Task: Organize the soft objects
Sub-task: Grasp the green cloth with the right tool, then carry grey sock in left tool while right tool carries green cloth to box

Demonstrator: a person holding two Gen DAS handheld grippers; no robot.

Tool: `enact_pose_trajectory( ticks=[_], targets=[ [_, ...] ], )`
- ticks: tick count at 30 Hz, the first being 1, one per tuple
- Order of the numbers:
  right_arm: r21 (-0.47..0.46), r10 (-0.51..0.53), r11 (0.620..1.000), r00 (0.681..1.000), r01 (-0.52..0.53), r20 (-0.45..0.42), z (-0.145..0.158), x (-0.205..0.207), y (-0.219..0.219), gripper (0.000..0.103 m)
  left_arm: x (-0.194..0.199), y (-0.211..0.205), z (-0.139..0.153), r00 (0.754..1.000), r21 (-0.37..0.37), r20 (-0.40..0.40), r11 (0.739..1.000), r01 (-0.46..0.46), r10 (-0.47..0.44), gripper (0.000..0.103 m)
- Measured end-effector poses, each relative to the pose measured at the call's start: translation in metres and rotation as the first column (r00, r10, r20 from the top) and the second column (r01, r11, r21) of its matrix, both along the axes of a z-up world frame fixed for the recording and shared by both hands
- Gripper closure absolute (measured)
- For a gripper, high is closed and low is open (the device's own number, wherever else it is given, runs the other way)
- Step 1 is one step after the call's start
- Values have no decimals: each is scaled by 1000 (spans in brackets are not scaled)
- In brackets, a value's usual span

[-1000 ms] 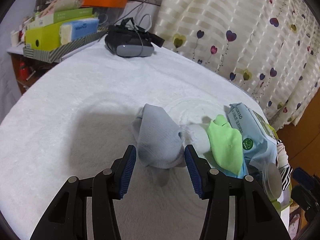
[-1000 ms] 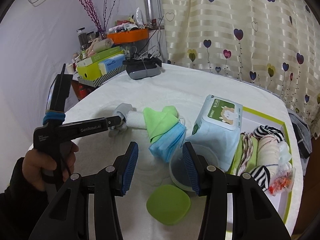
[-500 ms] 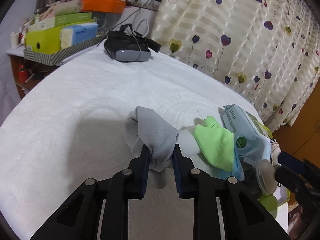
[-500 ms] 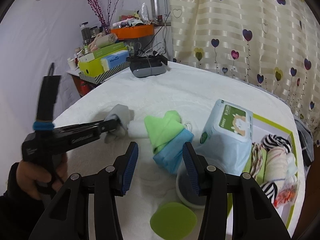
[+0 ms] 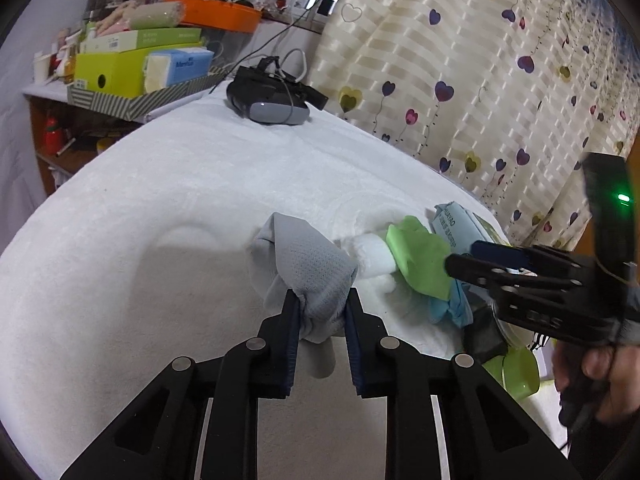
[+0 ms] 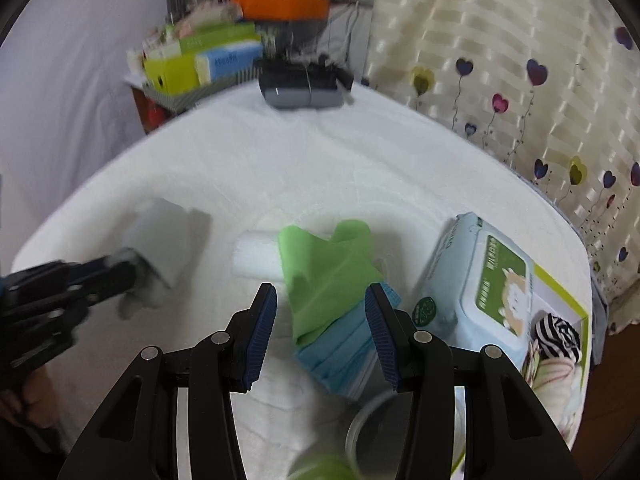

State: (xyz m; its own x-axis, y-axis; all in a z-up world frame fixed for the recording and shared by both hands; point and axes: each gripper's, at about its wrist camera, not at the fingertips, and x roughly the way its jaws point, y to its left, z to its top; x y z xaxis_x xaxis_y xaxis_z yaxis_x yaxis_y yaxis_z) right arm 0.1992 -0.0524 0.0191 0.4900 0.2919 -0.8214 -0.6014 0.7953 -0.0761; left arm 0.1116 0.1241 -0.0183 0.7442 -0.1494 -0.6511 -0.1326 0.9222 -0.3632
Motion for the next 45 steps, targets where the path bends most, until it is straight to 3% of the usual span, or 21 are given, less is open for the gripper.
enact_pose_trajectory(
  ticks=[14, 15, 16, 19, 30, 36, 45],
  targets=[
    [-250, 84, 963, 994, -97, -63, -38, 23, 36, 56, -2, 9, -3, 1000, -25, 7, 1000, 7, -7, 83],
    [-264, 86, 960, 995, -98, -57, -40, 23, 36, 60, -3, 10, -3, 1000, -26, 8, 1000, 7, -7, 83],
    [-271, 89, 957, 995, -100, -53, -42, 22, 37, 75, -3, 10, -4, 1000, -25, 9, 1000, 7, -6, 83],
    [-262, 91, 960, 995, -99, -44, -40, 21, 33, 88, -3, 10, -4, 1000, -26, 8, 1000, 5, -4, 83],
    [-29, 70, 997, 997, -69, 29, 9, -2, 8, 90, -14, 1, 9, 998, -21, 49, 999, 27, -26, 83],
    [110, 67, 991, 996, -73, 51, 27, -35, -9, 90, -26, -17, 24, 995, -7, 86, 998, 60, -59, 83],
    [232, 31, 971, 994, -56, 107, 53, -80, -40, 90, -47, -47, 49, 985, 35, 139, 995, 97, -100, 83]
  ],
)
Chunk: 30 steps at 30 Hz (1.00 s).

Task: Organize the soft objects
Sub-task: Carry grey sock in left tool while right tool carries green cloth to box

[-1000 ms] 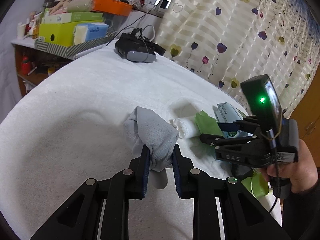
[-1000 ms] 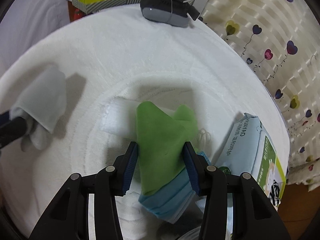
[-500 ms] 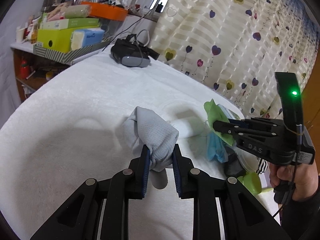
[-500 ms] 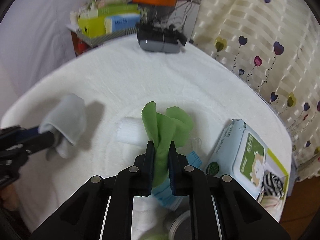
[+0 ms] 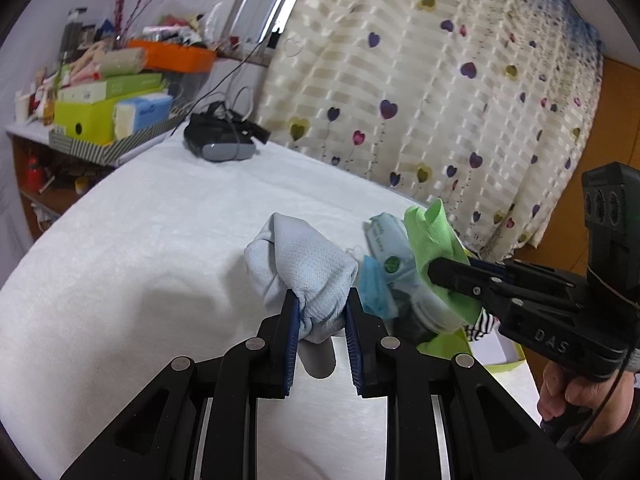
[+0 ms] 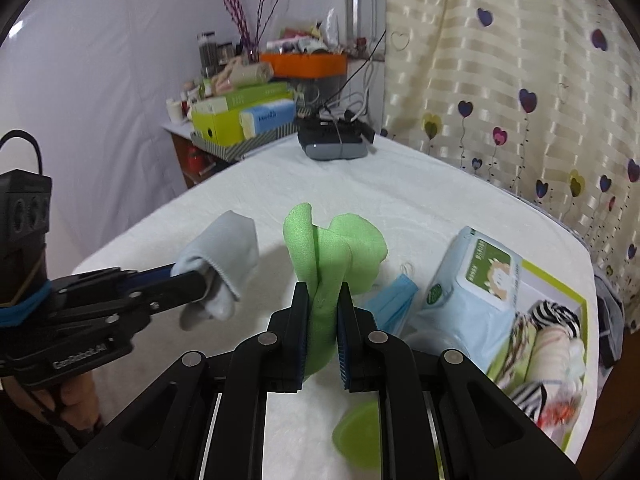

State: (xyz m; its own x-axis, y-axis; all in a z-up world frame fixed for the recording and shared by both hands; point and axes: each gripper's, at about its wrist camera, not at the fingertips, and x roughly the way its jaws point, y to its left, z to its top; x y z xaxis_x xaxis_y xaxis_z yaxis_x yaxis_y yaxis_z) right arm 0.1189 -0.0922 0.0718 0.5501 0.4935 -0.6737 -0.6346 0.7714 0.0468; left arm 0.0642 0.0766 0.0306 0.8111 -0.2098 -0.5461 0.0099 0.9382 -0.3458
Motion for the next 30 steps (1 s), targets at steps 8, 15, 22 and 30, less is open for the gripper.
enact_pose_trajectory(
  ticks=[8, 15, 22, 30],
  targets=[
    [50, -37, 998, 999, 36, 21, 10, -29, -31, 90, -15, -34, 14, 999, 46, 23, 998, 34, -35, 83],
    [91, -67, 994, 997, 62, 46, 19, -49, -56, 90, -27, -59, 27, 996, 73, 45, 995, 68, -71, 83],
    [124, -95, 989, 993, 86, 67, 26, -64, -76, 90, -36, -80, 36, 993, 91, 62, 991, 99, -105, 83],
    [148, -147, 980, 986, 135, 72, 27, -71, -100, 90, -39, -103, 40, 985, 99, 68, 984, 148, -155, 83]
  ],
)
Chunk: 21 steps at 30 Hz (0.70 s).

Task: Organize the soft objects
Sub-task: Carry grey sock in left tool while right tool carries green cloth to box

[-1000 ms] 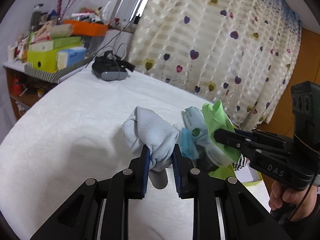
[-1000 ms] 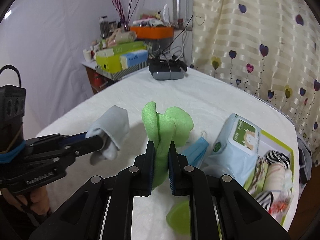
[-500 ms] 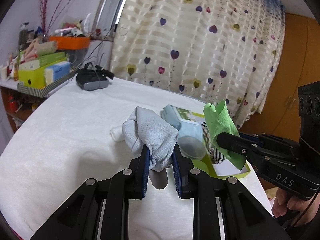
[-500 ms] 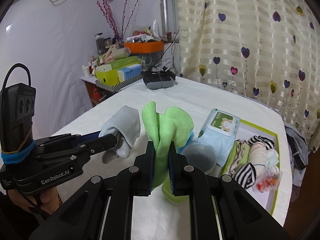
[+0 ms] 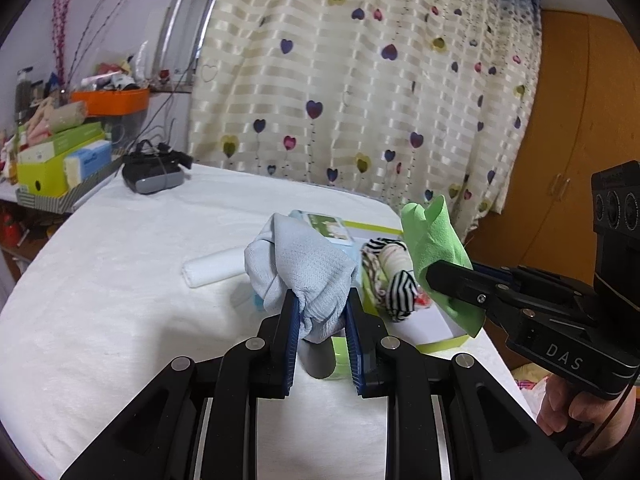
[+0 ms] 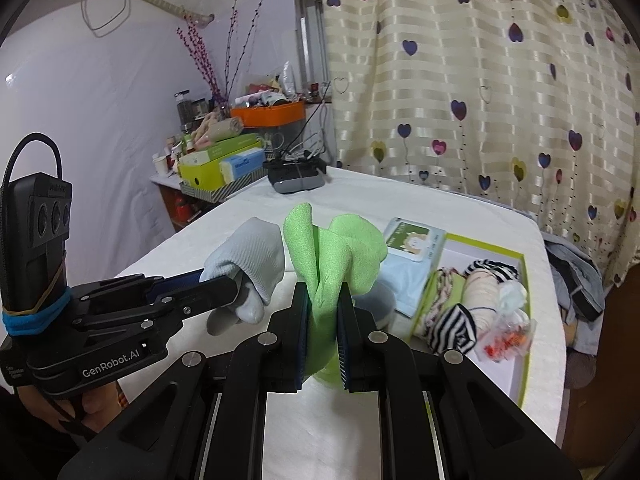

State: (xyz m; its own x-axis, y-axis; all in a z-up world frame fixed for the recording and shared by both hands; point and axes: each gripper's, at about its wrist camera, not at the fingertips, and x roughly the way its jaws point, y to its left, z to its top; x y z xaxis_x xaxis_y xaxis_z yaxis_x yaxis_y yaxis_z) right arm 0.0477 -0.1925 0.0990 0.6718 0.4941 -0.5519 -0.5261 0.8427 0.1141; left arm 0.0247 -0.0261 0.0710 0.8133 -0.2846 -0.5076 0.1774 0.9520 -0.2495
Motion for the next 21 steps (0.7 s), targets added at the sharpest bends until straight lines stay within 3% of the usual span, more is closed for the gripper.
enact_pose_trajectory(
  ticks=[21],
  targets=[
    [37, -84, 996, 996, 84, -18, -8, -1, -47, 90, 9, -53, 1, 994, 30, -7, 994, 108, -108, 83]
  ],
)
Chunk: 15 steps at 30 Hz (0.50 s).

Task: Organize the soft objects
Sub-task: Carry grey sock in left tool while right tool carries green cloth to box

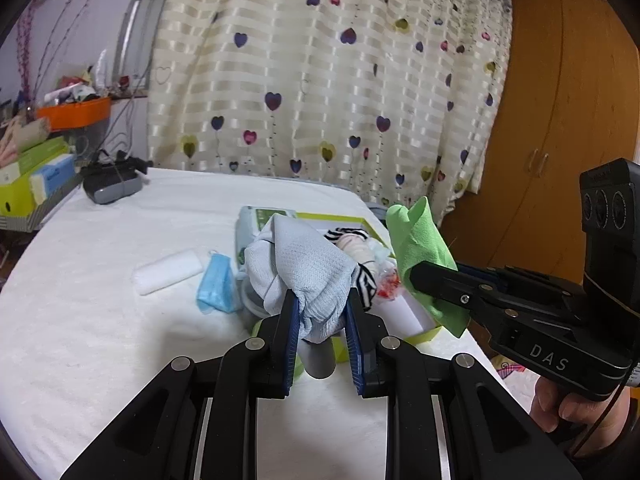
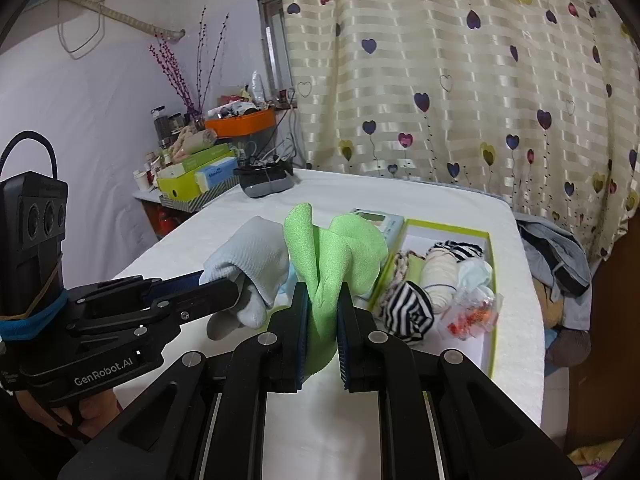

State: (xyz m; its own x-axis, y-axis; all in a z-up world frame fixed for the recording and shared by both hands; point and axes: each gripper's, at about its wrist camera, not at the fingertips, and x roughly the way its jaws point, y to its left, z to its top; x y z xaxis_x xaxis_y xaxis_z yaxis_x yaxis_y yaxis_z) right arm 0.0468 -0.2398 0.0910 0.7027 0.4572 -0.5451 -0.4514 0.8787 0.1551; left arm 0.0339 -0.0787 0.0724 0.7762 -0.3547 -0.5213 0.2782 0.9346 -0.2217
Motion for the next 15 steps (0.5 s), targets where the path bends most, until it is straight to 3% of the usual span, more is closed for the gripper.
enact_pose_trajectory(
  ticks=[15],
  targets=[
    [3, -29, 1000, 999, 29, -18, -6, 4, -16, 90, 8, -22, -3, 999, 16, -12, 999, 45, -45, 83]
  ],
)
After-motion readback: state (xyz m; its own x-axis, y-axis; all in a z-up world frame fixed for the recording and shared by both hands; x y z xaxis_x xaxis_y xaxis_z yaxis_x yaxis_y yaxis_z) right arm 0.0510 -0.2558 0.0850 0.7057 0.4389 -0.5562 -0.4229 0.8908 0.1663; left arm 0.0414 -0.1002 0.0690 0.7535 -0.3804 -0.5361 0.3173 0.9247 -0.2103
